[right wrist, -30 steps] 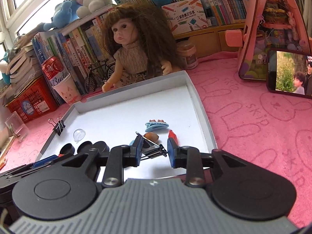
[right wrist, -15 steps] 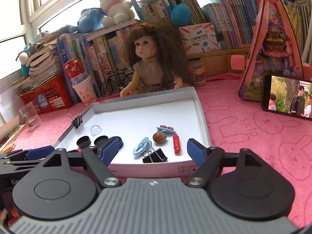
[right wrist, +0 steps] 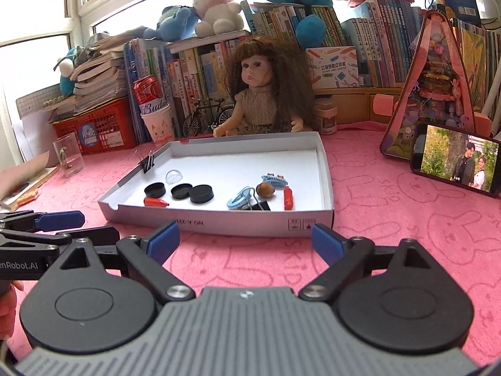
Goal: Organize rigid objects
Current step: 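Move both tools back toward the brown nut and black lid on the cloth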
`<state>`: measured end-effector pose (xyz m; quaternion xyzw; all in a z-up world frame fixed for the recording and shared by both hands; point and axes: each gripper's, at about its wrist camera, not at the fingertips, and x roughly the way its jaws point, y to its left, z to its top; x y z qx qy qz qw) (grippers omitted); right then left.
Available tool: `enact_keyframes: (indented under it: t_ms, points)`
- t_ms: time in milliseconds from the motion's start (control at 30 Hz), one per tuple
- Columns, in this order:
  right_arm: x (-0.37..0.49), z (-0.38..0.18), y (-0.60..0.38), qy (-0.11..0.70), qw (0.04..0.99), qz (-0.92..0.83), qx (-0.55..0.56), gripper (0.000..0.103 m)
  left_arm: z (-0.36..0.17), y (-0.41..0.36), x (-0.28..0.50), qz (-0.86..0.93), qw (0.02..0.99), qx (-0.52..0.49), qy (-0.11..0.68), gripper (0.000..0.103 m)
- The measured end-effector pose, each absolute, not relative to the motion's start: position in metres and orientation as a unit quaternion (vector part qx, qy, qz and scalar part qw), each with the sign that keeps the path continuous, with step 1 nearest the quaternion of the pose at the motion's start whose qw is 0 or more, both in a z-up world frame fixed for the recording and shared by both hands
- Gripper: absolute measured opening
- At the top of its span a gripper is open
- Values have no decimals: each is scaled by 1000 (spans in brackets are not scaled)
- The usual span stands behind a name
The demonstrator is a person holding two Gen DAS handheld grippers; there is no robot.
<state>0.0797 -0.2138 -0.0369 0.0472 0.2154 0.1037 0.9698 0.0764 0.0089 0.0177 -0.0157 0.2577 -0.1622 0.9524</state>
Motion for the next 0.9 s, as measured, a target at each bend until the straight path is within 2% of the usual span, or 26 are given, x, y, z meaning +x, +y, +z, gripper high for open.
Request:
enact_keyframes:
  t_ms: [633,900]
  points:
    - [45,-60,-214,234,967,103,26,102,-5,14,31,-190,939,-7,285,82]
    - [40,-66,-207,242,964,111,13,102,-10,12,21,-206,936,4,284,73]
